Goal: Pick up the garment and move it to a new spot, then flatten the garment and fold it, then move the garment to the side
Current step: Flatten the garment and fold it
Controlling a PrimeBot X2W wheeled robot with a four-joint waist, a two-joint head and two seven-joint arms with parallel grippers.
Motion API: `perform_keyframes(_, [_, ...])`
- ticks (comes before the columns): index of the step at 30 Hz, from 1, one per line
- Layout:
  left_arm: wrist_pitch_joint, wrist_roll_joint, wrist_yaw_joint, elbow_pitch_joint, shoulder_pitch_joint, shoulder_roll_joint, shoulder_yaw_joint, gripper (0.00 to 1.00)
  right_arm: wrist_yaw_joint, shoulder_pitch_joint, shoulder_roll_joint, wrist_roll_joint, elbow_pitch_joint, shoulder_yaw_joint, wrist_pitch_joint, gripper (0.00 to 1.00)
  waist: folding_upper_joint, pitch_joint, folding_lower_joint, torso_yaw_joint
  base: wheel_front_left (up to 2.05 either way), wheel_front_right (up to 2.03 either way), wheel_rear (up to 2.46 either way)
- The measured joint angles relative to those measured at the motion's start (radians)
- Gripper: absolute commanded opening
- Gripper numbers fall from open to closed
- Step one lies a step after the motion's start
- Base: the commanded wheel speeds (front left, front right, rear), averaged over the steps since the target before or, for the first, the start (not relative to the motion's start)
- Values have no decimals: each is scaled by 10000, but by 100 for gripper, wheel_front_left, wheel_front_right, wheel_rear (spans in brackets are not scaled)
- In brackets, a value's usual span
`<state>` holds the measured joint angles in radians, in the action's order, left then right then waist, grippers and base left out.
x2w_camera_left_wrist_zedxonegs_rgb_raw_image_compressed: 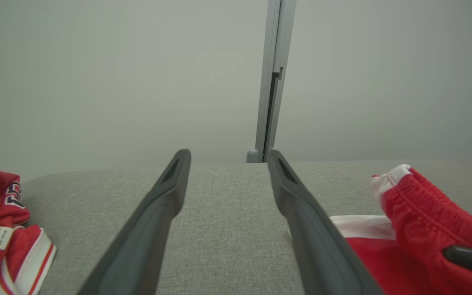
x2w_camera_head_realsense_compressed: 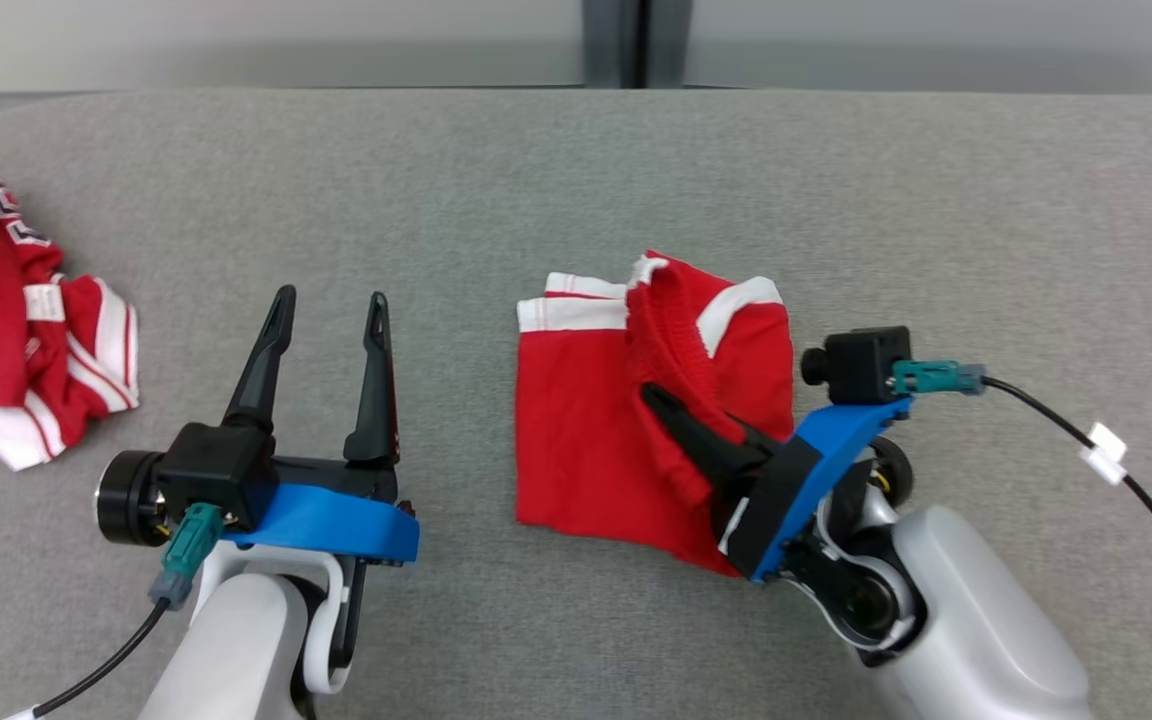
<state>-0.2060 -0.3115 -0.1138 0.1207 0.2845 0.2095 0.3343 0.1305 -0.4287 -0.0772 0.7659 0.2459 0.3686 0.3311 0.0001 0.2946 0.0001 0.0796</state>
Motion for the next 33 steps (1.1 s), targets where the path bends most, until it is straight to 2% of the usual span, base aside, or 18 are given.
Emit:
perform_keyframes(9, [-240, -42, 75, 378, 430, -320, 165, 100, 0, -1148, 136, -464, 1910, 1246, -1149, 0, 0, 491, 0, 653, 0, 0, 0])
perform_keyframes(10, [-249, -42, 75, 408, 465, -332, 171, 100, 0, -1223, 138, -456, 2027, 1333, -1321, 5, 1, 536, 0, 681, 0, 0, 0])
perform_keyframes(11, [-263, -42, 77, 437, 482, -337, 178, 100, 0, -1303, 138, -430, 2119, 1438, -1499, 64, 1, 588, 0, 689, 0, 0, 0])
perform_keyframes(12, [-268, -42, 81, 470, 500, -341, 190, 100, 0, -1376, 132, -435, 2188, 1569, -1701, 64, 1, 621, 0, 693, 0, 0, 0])
perform_keyframes(13, [-301, -42, 86, 491, 510, -341, 203, 100, 0, -1440, 117, -451, 2211, 1714, -1952, 100, 1, 650, 1, 682, 0, 0, 0])
perform_keyframes(19, [-339, -38, 86, 604, 649, -311, 224, 100, 2, -1806, -407, -1187, 1952, 2660, -4314, 100, 0, 695, 1, 528, 0, 0, 0])
perform_keyframes(23, [-351, -36, 71, 658, 656, -253, 215, 100, 2, -1831, -947, -1674, 1808, 2679, -5451, 100, 0, 599, 0, 380, 0, 0, 0])
perform_keyframes(27, [-380, 4, -46, 646, 627, -127, 142, 100, 2, -1716, -1501, -2328, 1423, 1620, -5837, 100, 0, 435, 0, 182, 0, 0, 0])
perform_keyframes(33, [-322, 35, -236, 566, 281, 159, 23, 100, 2, -358, -1898, -3381, 510, -878, -5917, 100, 0, 142, 0, -270, 0, 0, 0])
